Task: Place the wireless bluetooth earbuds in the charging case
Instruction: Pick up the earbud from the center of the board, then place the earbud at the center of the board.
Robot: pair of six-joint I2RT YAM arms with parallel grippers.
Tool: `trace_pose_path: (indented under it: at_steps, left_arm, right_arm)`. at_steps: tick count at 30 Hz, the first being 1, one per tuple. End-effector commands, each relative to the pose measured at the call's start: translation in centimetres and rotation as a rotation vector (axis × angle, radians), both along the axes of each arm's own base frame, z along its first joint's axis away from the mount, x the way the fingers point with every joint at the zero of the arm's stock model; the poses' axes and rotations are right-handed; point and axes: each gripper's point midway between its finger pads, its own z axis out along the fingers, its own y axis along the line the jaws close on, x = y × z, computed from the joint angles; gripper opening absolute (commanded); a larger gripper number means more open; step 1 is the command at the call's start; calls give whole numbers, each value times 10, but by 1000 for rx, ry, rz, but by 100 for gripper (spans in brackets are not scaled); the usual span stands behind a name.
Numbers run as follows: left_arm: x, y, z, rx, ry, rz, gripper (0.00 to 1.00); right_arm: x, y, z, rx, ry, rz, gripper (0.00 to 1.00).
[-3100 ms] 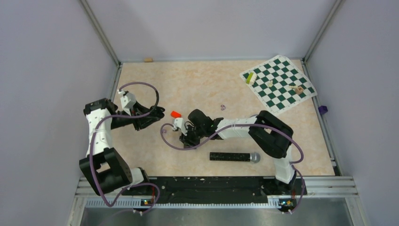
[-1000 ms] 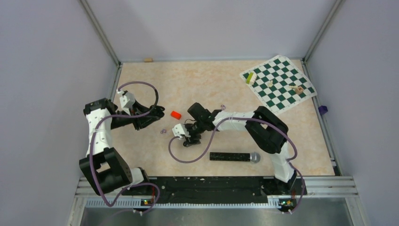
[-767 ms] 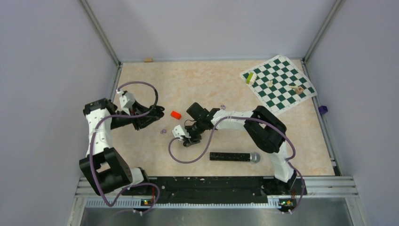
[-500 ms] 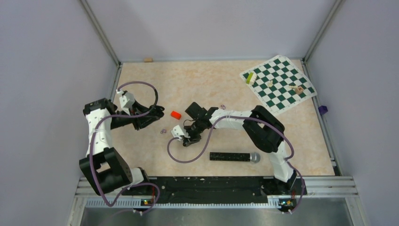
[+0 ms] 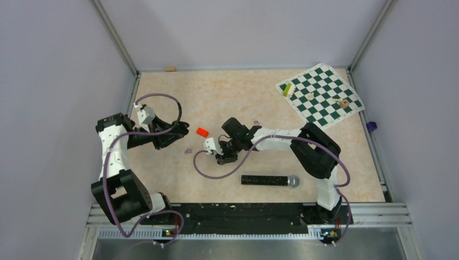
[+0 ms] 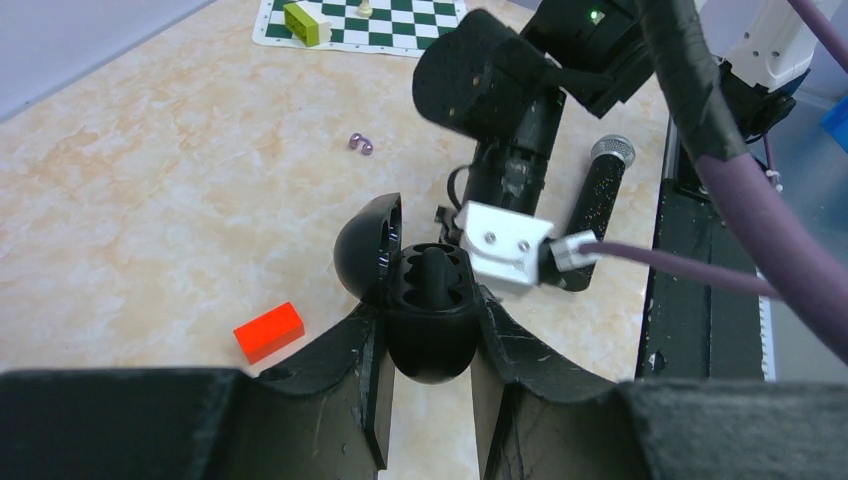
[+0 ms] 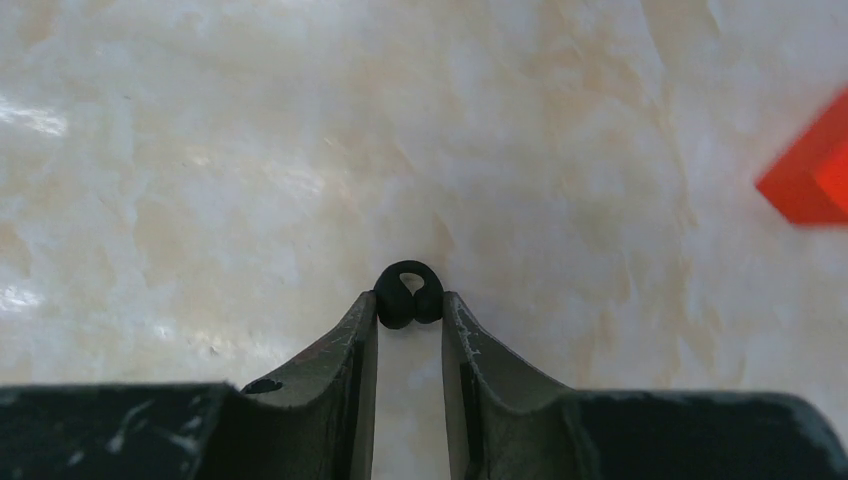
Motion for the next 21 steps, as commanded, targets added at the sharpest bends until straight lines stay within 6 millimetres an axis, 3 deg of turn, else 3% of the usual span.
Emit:
trace_pose_path:
  at_steps: [1, 4, 10, 14, 21]
  left_arm:
    - [1, 0, 8, -39, -9, 15, 0]
    - [1, 0, 9, -43, -11, 16, 0]
    - [1, 0, 9, -49, -11, 17, 0]
    - [2, -1, 10, -55, -8, 19, 0]
    - [2, -1, 11, -59, -8, 19, 0]
  right_arm:
    - [56, -32, 51, 70, -40, -339, 21]
    - [80, -69, 57, 70, -47, -507, 22]
    - [114, -141, 43, 26, -74, -764, 22]
    - [120, -160, 33, 8, -39, -838, 23]
    - [113, -170, 16, -52, 10, -865, 26]
